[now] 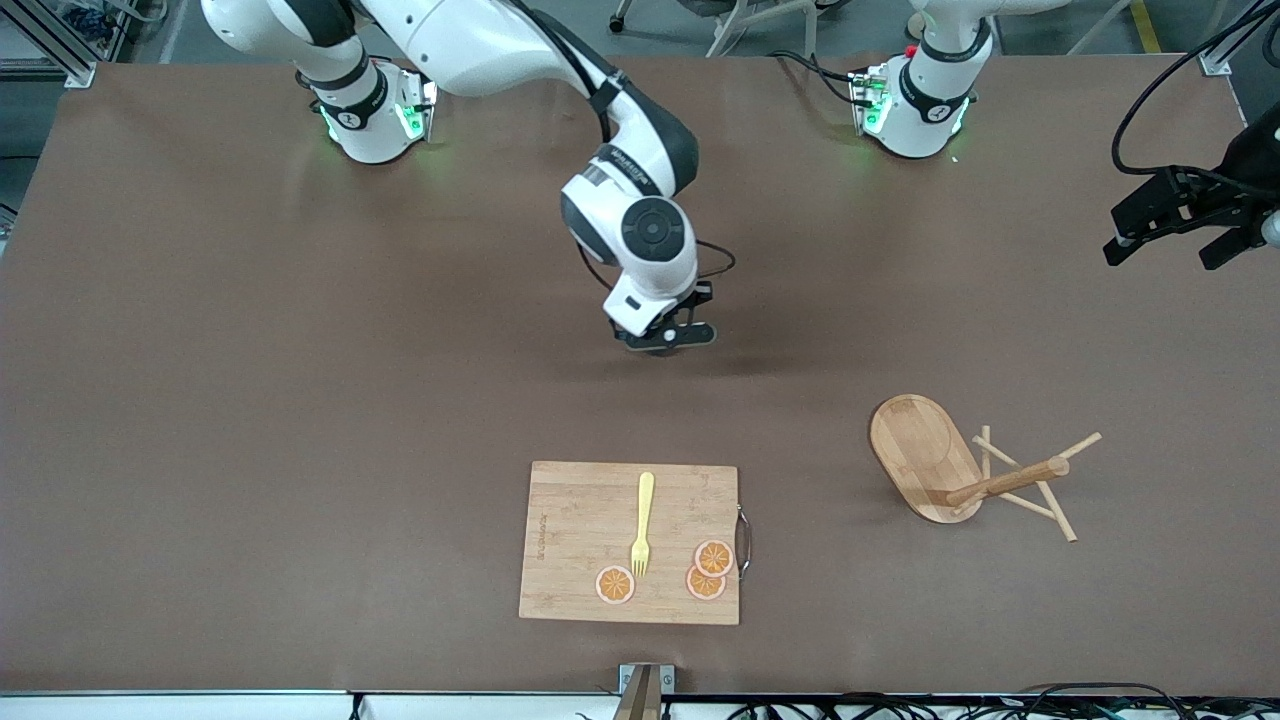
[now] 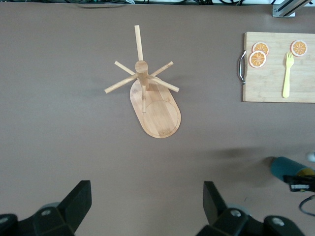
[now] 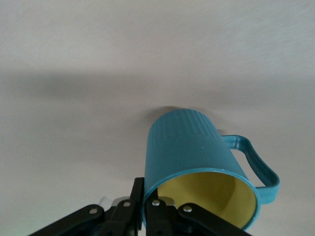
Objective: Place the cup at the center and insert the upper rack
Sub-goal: 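Lift the teal mug and carry it toward the table center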
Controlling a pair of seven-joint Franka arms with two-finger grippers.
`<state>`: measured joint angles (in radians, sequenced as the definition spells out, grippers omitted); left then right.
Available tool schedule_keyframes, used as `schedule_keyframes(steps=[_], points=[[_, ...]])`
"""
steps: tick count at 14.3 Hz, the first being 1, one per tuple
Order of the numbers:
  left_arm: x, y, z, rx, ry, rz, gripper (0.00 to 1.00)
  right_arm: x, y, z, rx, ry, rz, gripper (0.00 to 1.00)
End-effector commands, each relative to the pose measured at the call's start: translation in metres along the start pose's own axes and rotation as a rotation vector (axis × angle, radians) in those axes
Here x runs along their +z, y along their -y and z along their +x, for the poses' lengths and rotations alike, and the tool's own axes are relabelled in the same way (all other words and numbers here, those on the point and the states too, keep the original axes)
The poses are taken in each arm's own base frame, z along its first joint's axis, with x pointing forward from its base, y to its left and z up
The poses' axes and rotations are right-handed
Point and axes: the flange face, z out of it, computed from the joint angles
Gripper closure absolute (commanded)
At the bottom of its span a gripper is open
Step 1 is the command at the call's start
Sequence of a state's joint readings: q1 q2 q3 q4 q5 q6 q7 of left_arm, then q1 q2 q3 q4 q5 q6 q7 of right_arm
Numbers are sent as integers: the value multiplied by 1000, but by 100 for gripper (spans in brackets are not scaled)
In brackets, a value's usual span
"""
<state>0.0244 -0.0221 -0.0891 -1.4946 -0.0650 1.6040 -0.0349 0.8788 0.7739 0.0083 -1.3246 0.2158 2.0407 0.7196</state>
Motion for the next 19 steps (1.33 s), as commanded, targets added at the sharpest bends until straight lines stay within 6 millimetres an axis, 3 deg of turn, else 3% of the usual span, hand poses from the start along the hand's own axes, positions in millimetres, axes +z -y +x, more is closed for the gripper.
schedule_keyframes(steps=[1,6,7,8,9,12,13,14,16,18,19], points=[[-5,0,-2,0,-11,6,0,14,31,-2,32,-12,17,100],[-5,1,-2,-1,-11,6,0,24,38,3,75,-21,20,99],[-5,1,-2,-1,-11,6,0,24,37,3,75,-20,15,87],[-5,1,-2,-1,-11,6,0,19,33,7,81,-22,15,41],[-5,1,-2,-1,-11,6,0,17,32,9,82,-27,15,0],[-6,2,-2,-3,-12,6,0,-13,34,7,82,-45,39,0],[-6,2,-2,-3,-12,6,0,-17,28,7,87,-20,14,0],[-6,2,-2,-3,-12,6,0,-35,14,15,106,10,-21,0],[-7,4,-2,-7,-13,7,0,-86,1,19,118,28,-35,0],[-6,13,-2,-21,-13,8,0,-159,-42,37,174,11,-7,0],[-6,20,-1,-33,-12,11,0,-196,-74,48,212,4,8,0]])
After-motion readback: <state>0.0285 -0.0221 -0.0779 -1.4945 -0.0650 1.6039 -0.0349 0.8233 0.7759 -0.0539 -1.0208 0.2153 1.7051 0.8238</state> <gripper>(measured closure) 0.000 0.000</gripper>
